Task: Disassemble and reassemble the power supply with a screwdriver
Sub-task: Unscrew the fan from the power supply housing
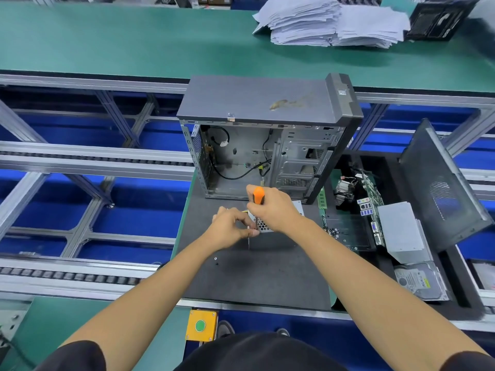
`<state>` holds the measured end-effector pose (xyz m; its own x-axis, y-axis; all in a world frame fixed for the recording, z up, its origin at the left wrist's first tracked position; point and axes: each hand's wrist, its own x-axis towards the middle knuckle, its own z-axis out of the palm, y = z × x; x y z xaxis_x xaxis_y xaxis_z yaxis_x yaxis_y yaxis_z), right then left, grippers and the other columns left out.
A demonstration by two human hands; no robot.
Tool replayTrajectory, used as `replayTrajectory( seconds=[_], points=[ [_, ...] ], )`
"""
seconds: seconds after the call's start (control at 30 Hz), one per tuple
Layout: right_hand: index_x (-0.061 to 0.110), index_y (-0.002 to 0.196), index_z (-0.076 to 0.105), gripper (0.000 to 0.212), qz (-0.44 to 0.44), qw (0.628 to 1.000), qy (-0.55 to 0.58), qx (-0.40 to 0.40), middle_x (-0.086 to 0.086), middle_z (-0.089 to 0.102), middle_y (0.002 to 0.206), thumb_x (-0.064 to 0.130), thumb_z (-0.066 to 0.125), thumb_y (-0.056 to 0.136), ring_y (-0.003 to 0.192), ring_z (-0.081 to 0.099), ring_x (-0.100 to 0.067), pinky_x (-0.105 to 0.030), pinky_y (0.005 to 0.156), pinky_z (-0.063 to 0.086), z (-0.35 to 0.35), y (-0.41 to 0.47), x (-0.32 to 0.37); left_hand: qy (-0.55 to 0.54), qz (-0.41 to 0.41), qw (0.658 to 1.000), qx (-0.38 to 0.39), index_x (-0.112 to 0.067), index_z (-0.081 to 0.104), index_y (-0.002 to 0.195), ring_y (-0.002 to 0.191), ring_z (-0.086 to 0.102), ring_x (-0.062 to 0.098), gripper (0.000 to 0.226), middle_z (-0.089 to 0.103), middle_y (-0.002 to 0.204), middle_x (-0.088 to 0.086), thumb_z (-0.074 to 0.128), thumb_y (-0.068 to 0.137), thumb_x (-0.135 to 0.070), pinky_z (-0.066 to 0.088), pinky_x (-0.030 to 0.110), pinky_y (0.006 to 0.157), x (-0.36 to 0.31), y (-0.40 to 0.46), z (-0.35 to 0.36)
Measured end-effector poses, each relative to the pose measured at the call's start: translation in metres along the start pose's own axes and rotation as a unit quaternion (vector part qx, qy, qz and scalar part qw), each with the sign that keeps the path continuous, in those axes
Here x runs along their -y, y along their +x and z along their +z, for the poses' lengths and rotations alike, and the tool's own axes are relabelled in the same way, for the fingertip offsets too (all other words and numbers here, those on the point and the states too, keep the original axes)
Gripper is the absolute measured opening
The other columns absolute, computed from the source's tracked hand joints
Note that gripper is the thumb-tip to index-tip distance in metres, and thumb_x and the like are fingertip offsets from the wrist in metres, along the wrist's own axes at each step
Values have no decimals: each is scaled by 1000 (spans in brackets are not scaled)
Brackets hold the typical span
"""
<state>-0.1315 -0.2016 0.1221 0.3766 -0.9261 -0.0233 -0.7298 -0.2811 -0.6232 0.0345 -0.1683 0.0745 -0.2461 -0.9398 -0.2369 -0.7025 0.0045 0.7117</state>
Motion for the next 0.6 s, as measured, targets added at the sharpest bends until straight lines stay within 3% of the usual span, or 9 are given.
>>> replayTrajectory(
  seconds=[0.1,0.3,0.37,0.43,0.5,0.6],
  points=[
    [20,78,38,23,-4,1000,-9,4,1,42,57,42,41,71,56,34,-20,-33,53,30,1,3,-1,-12,5,1000,15,-41,73,74,109,41,22,12,69,89,-26,82,82,-38,33,43,104,-2,0,-2],
    [23,75,36,21,-10,1000,-17,-1,3,40,53,44,41,72,52,32,-18,-32,51,28,4,5,-3,-13,-13,1000,-13,-41,68,74,110,40,22,16,72,98,-11,81,83,-38,33,44,105,-5,-1,4],
    [23,75,37,21,-9,1000,-17,10,3,42,54,43,41,72,53,34,-19,-32,51,30,4,5,-3,-1,-16,1000,-13,-43,66,84,110,40,22,15,67,104,-6,81,82,-41,35,46,105,-1,-3,4],
    [24,75,37,20,-11,1000,-22,16,1,46,55,43,43,73,54,37,-20,-33,53,32,4,5,-2,-15,-2,1000,-10,-39,64,104,108,41,21,31,60,109,-6,83,80,-42,38,45,104,1,-4,1],
    [29,73,36,17,-12,999,-35,19,2,48,54,45,42,74,53,39,-19,-33,52,32,5,5,0,-105,34,994,-9,-35,56,118,108,42,16,44,56,114,-7,81,82,-40,41,37,97,-5,-8,-10],
    [37,70,39,14,-8,999,-44,17,5,53,56,46,46,78,54,47,-11,-33,54,31,2,6,0,-143,87,986,15,-27,43,118,92,49,14,42,55,111,-6,68,87,-38,46,32,84,-20,-12,-33]
  ],
)
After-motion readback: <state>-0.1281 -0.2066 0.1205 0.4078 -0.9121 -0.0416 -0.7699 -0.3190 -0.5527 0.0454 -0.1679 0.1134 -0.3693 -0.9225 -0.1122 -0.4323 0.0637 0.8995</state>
